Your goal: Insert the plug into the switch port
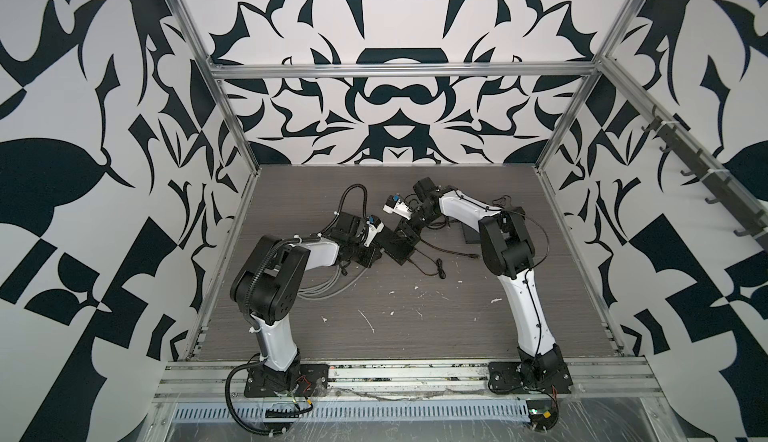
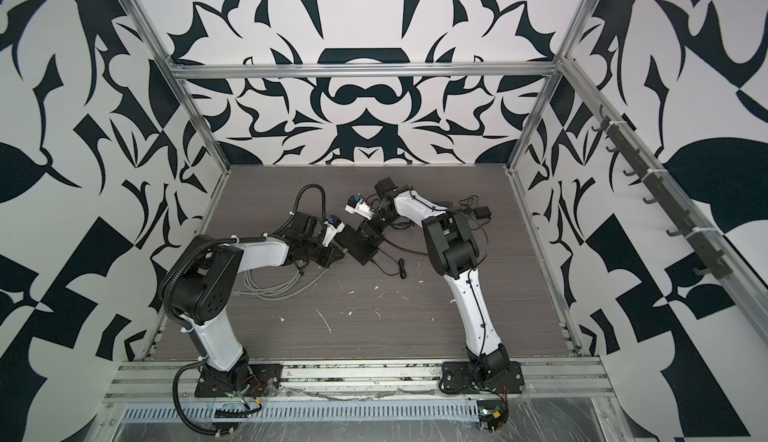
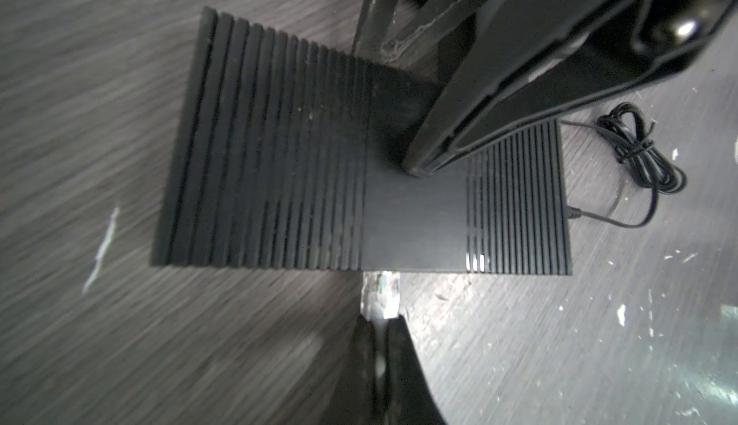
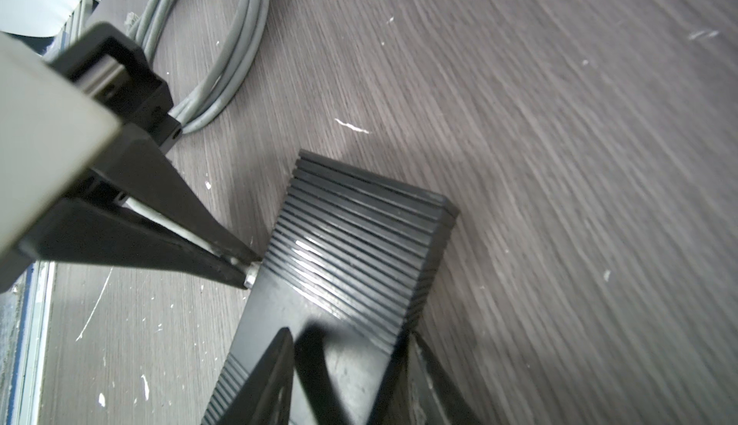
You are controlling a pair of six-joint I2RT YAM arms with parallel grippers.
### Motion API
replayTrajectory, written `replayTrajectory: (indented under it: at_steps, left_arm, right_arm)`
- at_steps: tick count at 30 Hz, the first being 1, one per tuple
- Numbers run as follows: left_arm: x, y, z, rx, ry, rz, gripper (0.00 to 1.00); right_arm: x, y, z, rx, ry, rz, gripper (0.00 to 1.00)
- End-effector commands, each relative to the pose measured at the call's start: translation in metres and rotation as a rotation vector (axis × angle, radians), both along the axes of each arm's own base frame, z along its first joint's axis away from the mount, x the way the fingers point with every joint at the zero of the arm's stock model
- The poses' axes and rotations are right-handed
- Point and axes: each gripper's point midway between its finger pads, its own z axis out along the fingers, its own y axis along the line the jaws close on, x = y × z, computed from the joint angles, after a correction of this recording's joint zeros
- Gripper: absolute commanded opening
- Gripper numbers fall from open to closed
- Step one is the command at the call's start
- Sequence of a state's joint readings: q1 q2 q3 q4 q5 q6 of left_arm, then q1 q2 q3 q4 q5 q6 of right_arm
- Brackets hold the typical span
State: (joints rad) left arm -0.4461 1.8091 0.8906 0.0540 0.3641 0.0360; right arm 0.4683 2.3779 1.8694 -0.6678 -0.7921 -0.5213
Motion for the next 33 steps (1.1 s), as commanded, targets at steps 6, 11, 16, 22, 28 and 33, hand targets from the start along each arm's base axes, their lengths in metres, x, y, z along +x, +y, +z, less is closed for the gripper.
replayTrajectory:
  at_steps: [6, 11, 16, 22, 28, 33]
  left_arm:
    - [0.034, -0.004, 0.014, -0.011, -0.135, 0.070, 0.00]
    - [0.036, -0.012, 0.023, -0.045, -0.178, 0.020, 0.00]
    - [0.045, -0.015, 0.025, -0.053, -0.216, 0.014, 0.00]
    - [0.061, -0.012, 0.028, -0.032, -0.271, 0.067, 0.00]
    - [0.066, -0.013, 0.032, -0.053, -0.274, 0.090, 0.00]
    - [0.065, -0.006, 0.031, -0.035, -0.249, 0.114, 0.00]
  right_arm:
    - [-0.087, 0.033, 0.006, 0.082, 0.233, 0.200, 0.44]
    - [-0.115, 0.040, 0.006, 0.092, 0.276, 0.270, 0.44]
    - [-0.131, 0.047, 0.005, 0.105, 0.306, 0.318, 0.43]
    - [-0.149, 0.050, 0.013, 0.125, 0.338, 0.364, 0.42]
    - [-0.154, 0.053, 0.015, 0.125, 0.337, 0.372, 0.41]
    - [-0.120, 0.052, 0.023, 0.139, 0.293, 0.250, 0.42]
